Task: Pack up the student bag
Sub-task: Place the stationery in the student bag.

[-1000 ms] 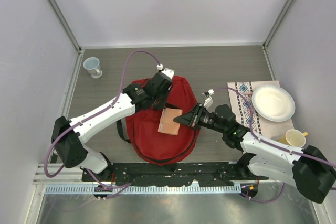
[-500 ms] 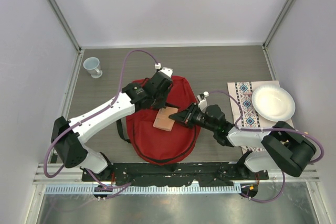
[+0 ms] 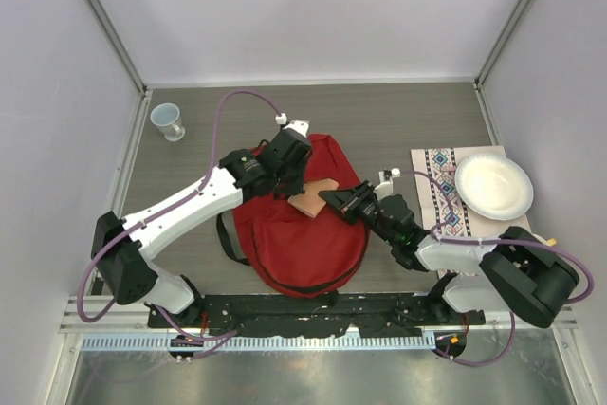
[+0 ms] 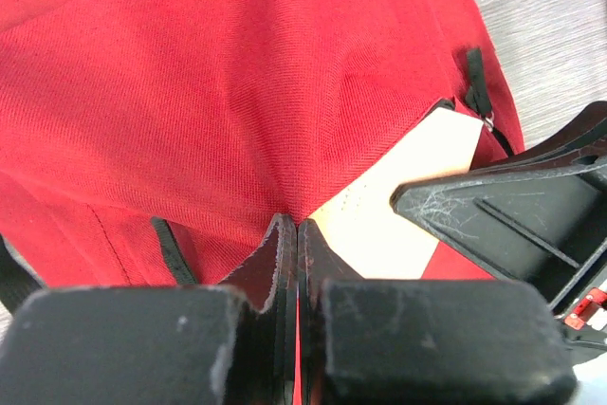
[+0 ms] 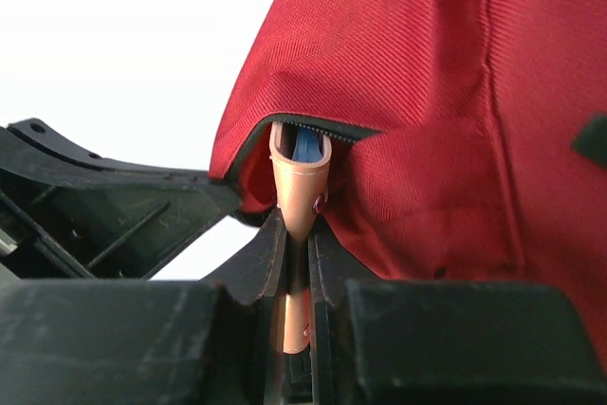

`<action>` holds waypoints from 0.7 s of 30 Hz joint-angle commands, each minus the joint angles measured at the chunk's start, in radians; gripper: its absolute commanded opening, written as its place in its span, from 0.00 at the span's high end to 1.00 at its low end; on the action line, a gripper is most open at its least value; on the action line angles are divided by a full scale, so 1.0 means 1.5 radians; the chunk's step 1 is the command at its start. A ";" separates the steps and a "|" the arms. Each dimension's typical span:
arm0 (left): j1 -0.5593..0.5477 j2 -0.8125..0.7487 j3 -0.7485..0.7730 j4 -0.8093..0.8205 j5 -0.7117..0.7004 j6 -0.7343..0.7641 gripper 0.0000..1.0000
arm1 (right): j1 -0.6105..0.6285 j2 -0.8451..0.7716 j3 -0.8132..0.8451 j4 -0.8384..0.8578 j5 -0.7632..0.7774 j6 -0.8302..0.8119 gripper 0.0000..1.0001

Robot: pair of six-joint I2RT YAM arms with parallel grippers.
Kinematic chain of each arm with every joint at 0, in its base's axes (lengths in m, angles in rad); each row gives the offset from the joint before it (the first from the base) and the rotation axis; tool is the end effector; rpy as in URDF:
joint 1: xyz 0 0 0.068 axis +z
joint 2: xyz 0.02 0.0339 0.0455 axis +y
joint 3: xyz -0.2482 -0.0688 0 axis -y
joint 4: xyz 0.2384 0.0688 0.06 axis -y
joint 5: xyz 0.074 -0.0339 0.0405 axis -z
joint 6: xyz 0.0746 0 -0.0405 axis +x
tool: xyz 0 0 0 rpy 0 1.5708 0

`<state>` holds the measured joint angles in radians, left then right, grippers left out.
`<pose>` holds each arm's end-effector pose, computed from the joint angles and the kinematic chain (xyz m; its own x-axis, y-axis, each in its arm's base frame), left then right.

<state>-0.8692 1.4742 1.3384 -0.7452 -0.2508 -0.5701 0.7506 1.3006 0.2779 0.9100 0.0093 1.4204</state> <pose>0.2294 -0.2428 0.2749 -0.7635 0.0934 -0.6391 0.2684 0.9459 -0.1823 0.2029 0.1883 0.1638 -0.6800 0.7177 -0.1499 -0.0199 0.1863 0.9823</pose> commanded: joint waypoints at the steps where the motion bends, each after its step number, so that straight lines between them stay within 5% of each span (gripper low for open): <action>1: -0.002 -0.019 0.046 0.033 0.038 -0.065 1.00 | -0.008 -0.071 0.005 -0.050 0.166 -0.009 0.99; 7: -0.002 -0.001 0.069 0.044 0.032 -0.104 1.00 | -0.008 -0.083 0.071 -0.139 0.194 -0.048 0.99; 21: -0.002 -0.001 0.034 0.058 0.059 -0.098 1.00 | -0.005 0.103 0.147 -0.002 0.076 -0.049 0.98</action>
<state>-0.8696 1.4841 1.3888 -0.7219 -0.1905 -0.7036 0.7425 1.3998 0.4183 0.7712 0.1642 1.3708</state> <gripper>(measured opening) 0.009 0.149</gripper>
